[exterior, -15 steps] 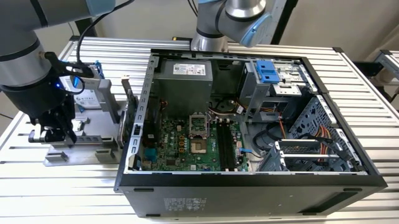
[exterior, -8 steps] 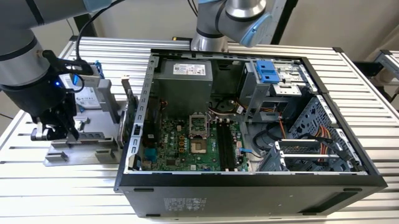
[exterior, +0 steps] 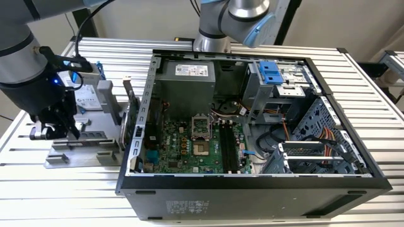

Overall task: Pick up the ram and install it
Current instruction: 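Pick up the ram and move it above insertion slot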

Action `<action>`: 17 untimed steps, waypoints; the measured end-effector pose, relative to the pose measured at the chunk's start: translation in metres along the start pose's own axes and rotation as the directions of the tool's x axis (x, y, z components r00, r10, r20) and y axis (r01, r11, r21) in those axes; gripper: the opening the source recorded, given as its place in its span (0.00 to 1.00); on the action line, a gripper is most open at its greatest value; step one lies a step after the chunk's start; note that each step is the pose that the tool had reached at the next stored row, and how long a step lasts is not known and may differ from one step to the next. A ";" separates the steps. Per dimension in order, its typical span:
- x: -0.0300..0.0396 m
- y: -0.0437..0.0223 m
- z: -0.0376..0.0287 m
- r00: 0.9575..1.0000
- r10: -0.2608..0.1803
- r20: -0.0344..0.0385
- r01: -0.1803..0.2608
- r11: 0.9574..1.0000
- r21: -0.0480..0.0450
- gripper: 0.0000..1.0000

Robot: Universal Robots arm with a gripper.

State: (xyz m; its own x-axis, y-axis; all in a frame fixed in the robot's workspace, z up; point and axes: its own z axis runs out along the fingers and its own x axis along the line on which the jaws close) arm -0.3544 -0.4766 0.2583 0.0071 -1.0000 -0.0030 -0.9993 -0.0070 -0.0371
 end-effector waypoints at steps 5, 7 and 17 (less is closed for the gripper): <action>-0.0006 0.0004 -0.0058 1.000 0.000 0.003 0.000 1.000 0.000 0.00; -0.0007 0.0004 -0.0086 1.000 0.000 0.003 0.000 1.000 0.000 0.00; -0.0009 -0.0001 -0.0236 1.000 0.000 0.004 0.000 1.000 -0.015 0.00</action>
State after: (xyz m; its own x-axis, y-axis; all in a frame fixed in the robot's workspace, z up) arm -0.3552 -0.4758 0.2819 0.0070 -0.9999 -0.0075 -0.9997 -0.0068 -0.0225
